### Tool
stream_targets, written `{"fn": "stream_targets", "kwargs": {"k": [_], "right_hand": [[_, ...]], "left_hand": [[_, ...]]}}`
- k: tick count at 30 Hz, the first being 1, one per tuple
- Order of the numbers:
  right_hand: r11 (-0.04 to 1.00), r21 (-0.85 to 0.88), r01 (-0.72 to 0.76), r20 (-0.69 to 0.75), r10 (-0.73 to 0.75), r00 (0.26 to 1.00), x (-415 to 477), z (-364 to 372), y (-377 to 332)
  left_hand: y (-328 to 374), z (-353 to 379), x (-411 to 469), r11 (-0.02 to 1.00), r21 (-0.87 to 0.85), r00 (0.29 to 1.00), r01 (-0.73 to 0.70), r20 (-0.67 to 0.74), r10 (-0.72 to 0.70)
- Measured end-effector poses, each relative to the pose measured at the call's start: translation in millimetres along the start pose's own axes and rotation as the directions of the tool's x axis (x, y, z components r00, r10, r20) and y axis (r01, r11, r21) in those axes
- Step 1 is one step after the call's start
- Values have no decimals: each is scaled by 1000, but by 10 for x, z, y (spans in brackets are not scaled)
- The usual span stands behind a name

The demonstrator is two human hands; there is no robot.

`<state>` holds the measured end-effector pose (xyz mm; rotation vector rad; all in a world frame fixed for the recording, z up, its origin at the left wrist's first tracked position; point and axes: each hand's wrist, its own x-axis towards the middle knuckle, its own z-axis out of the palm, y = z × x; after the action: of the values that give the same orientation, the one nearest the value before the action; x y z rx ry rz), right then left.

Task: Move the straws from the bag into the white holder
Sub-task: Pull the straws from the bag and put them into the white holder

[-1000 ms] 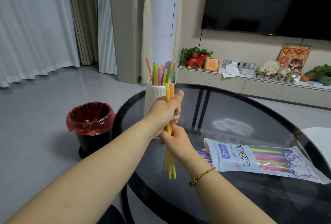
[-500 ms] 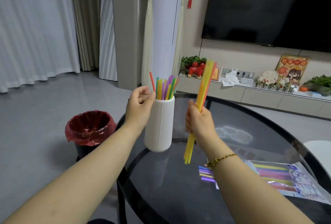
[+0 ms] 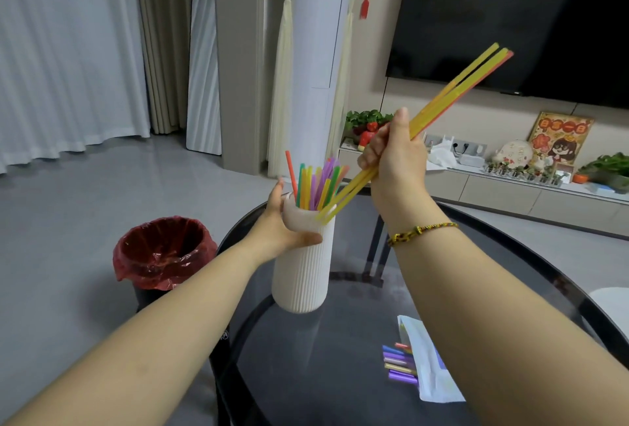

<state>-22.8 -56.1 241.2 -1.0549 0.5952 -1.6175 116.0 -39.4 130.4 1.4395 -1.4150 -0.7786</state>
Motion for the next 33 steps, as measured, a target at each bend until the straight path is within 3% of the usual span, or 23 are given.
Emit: {"fn": "stream_targets", "kwargs": {"k": [6, 10, 14, 17, 18, 21, 24, 28, 33], "right_hand": [[990, -79, 114, -32, -117, 993, 190, 184, 76], [966, -229, 121, -64, -139, 988, 238, 246, 140], [827, -526, 196, 136, -146, 980, 135, 210, 315], [681, -702, 208, 246, -42, 968, 44, 131, 445], [670, -719, 185, 252, 3, 968, 22, 100, 464], [781, -620, 75, 250, 106, 962, -18, 8, 450], [833, -541, 119, 273, 40, 961, 17, -62, 374], [821, -528, 217, 336, -33, 941, 46, -70, 292], [718, -641, 272, 441, 55, 896, -18, -87, 340]], "left_hand": [[-23, 111, 75, 999, -16, 997, -36, -75, 34], [-33, 134, 84, 998, 26, 998, -50, -38, 51], [-18, 137, 81, 996, 26, 995, -84, -53, 86], [-24, 146, 58, 999, 15, 996, -49, -70, 50], [-20, 146, 53, 999, -1, 997, -40, -68, 40], [9, 139, 42, 998, -46, 998, -46, -53, 44], [18, 143, 51, 997, -45, 998, -58, -26, 56], [5, 155, 47, 999, -28, 999, -32, -34, 32], [13, 153, 35, 999, 12, 998, -30, -60, 31]]}}
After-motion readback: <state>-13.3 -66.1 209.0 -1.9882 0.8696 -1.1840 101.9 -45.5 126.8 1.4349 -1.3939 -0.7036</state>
